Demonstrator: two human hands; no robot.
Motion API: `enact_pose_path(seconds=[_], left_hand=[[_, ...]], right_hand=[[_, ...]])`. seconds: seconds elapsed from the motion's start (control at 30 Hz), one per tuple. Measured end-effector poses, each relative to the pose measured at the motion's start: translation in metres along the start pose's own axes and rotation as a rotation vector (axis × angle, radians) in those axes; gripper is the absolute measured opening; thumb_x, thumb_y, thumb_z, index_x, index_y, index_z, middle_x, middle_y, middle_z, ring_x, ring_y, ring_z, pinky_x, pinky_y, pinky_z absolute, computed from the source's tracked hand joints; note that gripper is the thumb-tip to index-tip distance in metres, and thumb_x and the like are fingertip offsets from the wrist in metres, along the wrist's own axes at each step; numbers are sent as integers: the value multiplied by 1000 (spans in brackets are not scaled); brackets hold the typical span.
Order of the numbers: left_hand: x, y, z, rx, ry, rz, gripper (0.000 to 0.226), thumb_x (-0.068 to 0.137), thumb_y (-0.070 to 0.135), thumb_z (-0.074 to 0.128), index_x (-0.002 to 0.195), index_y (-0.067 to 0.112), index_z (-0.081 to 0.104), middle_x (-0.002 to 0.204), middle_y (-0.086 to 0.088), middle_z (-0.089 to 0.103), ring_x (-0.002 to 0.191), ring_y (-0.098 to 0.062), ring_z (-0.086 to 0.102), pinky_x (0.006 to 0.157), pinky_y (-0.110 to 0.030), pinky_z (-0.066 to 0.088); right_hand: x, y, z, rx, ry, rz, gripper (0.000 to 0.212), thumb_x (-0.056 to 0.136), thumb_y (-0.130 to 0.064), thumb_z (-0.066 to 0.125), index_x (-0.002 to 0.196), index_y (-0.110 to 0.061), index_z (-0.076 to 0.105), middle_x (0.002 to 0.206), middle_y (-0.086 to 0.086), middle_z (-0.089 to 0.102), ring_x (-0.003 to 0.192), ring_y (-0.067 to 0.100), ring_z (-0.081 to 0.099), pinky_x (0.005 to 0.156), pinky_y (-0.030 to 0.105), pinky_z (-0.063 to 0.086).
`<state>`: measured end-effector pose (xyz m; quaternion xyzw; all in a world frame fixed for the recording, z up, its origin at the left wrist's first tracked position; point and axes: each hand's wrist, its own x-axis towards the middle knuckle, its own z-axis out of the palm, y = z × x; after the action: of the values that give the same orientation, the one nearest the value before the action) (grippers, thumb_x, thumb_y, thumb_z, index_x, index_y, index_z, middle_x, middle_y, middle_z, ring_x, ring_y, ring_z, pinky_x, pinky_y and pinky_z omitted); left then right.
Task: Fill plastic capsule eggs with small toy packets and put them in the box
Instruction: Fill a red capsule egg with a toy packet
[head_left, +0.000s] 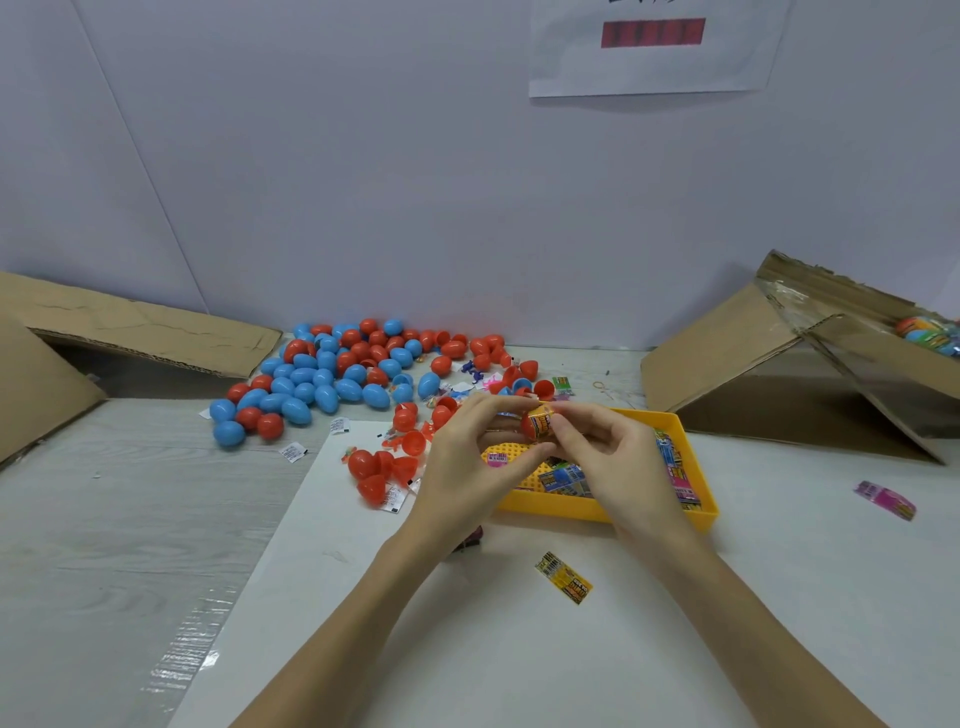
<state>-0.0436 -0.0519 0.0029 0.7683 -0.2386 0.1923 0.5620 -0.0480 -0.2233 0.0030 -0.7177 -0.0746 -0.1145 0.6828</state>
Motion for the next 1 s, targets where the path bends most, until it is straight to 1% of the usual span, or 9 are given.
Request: enact_pose_path(seconds=[0.17, 0.33, 0.53, 0.6, 0.67, 0.77, 0.87, 0.93, 1.0], left_hand=[[-3, 2, 3, 49, 108, 78, 32, 85, 12, 82, 116, 12, 72, 110, 4, 67, 97, -14, 71, 83, -22, 59], [-5, 2, 5, 283, 118, 236, 38, 77, -5, 82, 112, 7, 73, 111, -4, 65, 100, -10, 64, 86, -24, 56], [-6, -2, 8, 424, 93, 307, 37, 81, 4, 83, 116, 4, 72, 116, -8, 66, 106, -18, 65, 91, -29, 57], [-4, -4, 6, 449, 63, 285, 44, 82, 8, 83, 124, 6, 69, 121, -6, 64, 109, -19, 64, 93, -32, 57], [-2, -8, 4, 481, 29, 258, 53, 85, 21, 82, 133, 10, 63, 125, -4, 61, 112, -17, 61, 98, -27, 54], [-1, -16, 0, 542, 8, 231, 47, 89, 31, 76, 131, 13, 64, 125, -1, 60, 115, -13, 57, 96, -18, 49], [-1, -26, -2, 602, -25, 183, 36, 88, 27, 78, 121, 15, 69, 122, 1, 58, 117, -15, 54, 88, -20, 50], [-1, -30, -2, 609, -42, 149, 31, 88, 27, 78, 117, 17, 71, 121, 2, 58, 116, -15, 52, 86, -17, 46], [1, -32, -2, 602, -48, 132, 29, 88, 29, 79, 115, 19, 71, 120, 4, 58, 116, -14, 51, 88, -16, 43]], right_hand=[[-3, -3, 6, -7, -36, -13, 29, 96, -25, 72, 124, -21, 73, 104, -12, 79, 96, 7, 76, 76, 19, 60], [-7, -5, 11, -155, -11, -66, 28, 86, -31, 83, 113, -28, 78, 97, -16, 78, 95, 2, 74, 80, 19, 60], [-8, -7, 11, -237, 18, -21, 22, 88, -38, 80, 110, -34, 78, 92, -17, 78, 90, 5, 75, 77, 26, 63], [-6, -9, 8, -269, 6, 2, 19, 90, -40, 78, 107, -33, 78, 91, -14, 78, 87, 8, 75, 73, 30, 64], [-1, -11, 0, -254, -12, 62, 14, 93, -36, 76, 104, -28, 79, 89, -10, 78, 85, 10, 75, 74, 32, 65], [20, -23, -22, 13, 31, 222, 22, 95, -20, 74, 114, -10, 76, 94, 0, 80, 87, 13, 76, 74, 24, 62], [53, -51, -64, 622, 182, 188, 32, 95, -7, 69, 124, 6, 67, 113, 16, 73, 100, 20, 71, 81, 23, 60], [71, -66, -93, 940, 338, 84, 43, 94, -14, 69, 134, 1, 61, 121, 15, 69, 111, 22, 68, 89, 25, 59], [79, -69, -107, 997, 382, 80, 54, 93, -24, 71, 141, -6, 55, 130, 17, 64, 118, 25, 67, 94, 30, 59]])
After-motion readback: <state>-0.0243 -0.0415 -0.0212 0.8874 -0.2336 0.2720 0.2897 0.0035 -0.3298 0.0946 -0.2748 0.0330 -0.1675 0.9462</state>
